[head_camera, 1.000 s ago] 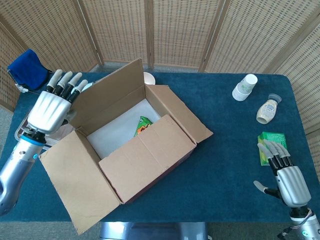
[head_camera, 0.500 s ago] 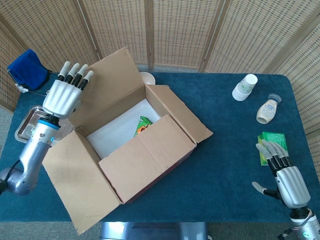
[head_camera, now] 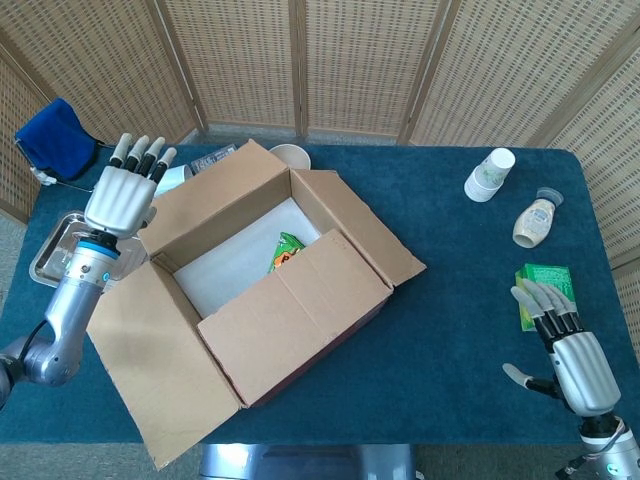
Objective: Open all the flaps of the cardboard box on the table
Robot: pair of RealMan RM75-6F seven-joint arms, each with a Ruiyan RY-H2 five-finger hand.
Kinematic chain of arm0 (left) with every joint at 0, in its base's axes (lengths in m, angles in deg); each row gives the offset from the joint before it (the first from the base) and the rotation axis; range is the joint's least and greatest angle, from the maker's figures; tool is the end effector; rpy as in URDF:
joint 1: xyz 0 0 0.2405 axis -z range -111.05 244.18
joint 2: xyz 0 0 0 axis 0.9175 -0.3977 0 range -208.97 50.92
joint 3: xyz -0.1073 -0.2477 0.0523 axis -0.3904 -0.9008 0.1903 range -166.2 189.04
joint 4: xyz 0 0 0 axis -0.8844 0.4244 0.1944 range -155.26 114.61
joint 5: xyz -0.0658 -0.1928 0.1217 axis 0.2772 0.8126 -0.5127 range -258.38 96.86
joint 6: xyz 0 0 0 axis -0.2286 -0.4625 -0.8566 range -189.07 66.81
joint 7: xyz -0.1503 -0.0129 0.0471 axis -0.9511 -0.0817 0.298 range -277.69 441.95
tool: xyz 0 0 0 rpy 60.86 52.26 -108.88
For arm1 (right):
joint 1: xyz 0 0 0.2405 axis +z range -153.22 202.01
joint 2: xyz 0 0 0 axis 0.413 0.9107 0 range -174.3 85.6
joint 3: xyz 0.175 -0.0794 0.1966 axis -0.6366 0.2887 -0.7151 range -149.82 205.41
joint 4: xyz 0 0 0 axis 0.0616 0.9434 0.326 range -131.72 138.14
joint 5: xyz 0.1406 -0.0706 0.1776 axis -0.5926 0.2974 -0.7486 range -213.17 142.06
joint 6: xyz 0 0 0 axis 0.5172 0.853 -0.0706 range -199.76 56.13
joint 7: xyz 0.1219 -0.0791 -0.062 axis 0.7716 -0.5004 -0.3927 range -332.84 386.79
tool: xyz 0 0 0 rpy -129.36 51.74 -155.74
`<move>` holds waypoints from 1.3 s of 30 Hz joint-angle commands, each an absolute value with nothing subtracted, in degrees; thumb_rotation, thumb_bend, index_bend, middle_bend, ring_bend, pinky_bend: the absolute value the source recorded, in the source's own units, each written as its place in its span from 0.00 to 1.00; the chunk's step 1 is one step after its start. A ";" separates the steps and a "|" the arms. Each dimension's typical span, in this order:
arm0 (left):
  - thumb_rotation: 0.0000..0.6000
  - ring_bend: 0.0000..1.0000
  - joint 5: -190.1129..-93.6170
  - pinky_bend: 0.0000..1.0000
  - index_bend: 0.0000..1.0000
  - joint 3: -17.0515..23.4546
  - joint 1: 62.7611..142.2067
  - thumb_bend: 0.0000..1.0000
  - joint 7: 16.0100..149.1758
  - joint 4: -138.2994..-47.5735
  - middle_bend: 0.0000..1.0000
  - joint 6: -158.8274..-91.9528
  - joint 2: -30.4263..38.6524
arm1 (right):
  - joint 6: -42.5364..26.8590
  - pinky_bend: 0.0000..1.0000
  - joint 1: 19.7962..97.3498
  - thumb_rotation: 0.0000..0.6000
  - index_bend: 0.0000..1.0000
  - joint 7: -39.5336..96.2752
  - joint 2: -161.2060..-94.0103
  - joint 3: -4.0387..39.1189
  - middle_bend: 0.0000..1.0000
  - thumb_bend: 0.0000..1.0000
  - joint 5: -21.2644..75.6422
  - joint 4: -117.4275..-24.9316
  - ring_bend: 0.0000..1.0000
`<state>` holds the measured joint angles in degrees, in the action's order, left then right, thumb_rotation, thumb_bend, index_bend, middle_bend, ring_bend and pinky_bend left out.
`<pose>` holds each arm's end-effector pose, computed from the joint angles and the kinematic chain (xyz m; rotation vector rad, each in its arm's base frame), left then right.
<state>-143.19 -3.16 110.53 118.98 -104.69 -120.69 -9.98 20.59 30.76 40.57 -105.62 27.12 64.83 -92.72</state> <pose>-0.1820 0.4462 0.1209 -1.6591 -0.3417 -0.6569 -0.2839 -0.1907 0.1506 1.4940 -0.9312 1.3037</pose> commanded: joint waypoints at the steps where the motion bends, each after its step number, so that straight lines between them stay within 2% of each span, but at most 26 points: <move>1: 1.00 0.00 -142.26 0.00 0.00 -3.29 109.96 0.00 116.67 -106.80 0.00 -120.38 -11.24 | 20.35 0.00 30.90 1.00 0.00 40.23 -105.74 27.12 0.00 0.09 64.88 -92.78 0.00; 10: 1.00 0.00 -139.34 0.01 0.00 -4.85 108.31 0.00 106.99 -118.55 0.00 -117.20 -18.64 | 19.92 0.00 31.03 1.00 0.00 39.35 -106.01 27.38 0.00 0.09 65.05 -93.24 0.00; 12: 1.00 0.00 -138.85 0.04 0.00 -4.90 108.16 0.00 105.18 -120.70 0.00 -116.06 -20.02 | 19.82 0.00 31.05 1.00 0.00 39.12 -106.08 27.48 0.00 0.09 65.18 -93.34 0.00; 16: 1.00 0.00 -135.01 0.19 0.03 -6.14 107.92 0.00 97.07 -126.25 0.00 -111.51 -22.76 | 19.62 0.00 31.07 1.00 0.00 38.65 -106.17 27.72 0.00 0.09 65.44 -93.59 0.00; 18: 1.00 0.02 -131.78 0.19 0.04 -7.16 108.45 0.00 92.38 -128.10 0.00 -107.45 -24.63 | 19.60 0.00 31.06 1.00 0.00 38.52 -106.21 27.77 0.00 0.09 65.47 -93.66 0.00; 19: 1.00 0.04 -130.92 0.20 0.05 -7.36 108.82 0.00 91.26 -128.31 0.01 -105.99 -25.32 | 19.62 0.00 31.03 1.00 0.00 38.49 -106.22 27.82 0.00 0.09 65.50 -93.68 0.00; 22: 1.00 0.07 -127.61 0.31 0.08 -7.52 110.64 0.00 88.77 -128.06 0.05 -101.49 -26.62 | 19.66 0.00 31.01 1.00 0.00 38.38 -106.23 27.93 0.00 0.09 65.66 -93.75 0.00; 26: 1.00 0.10 -122.26 0.31 0.10 -8.35 113.32 0.00 83.78 -127.37 0.10 -95.65 -27.17 | 19.85 0.00 30.95 1.00 0.00 38.47 -106.14 28.01 0.00 0.09 65.83 -93.83 0.00; 29: 1.00 0.15 -118.76 0.38 0.11 -8.92 115.37 0.00 79.92 -126.38 0.15 -91.11 -27.23 | 20.05 0.00 30.90 1.00 0.00 38.81 -106.02 28.02 0.00 0.09 65.84 -93.81 0.00; 33: 1.00 0.19 -116.93 0.41 0.12 -8.87 117.63 0.00 77.36 -125.12 0.17 -88.76 -26.24 | 20.17 0.00 30.88 1.00 0.00 39.19 -105.90 28.05 0.00 0.09 65.86 -93.75 0.00; 39: 1.00 0.23 -113.88 0.45 0.13 -6.25 121.94 0.00 76.95 -124.19 0.21 -87.56 -24.03 | 20.28 0.00 30.87 1.00 0.00 39.57 -105.80 28.11 0.00 0.09 65.93 -93.70 0.00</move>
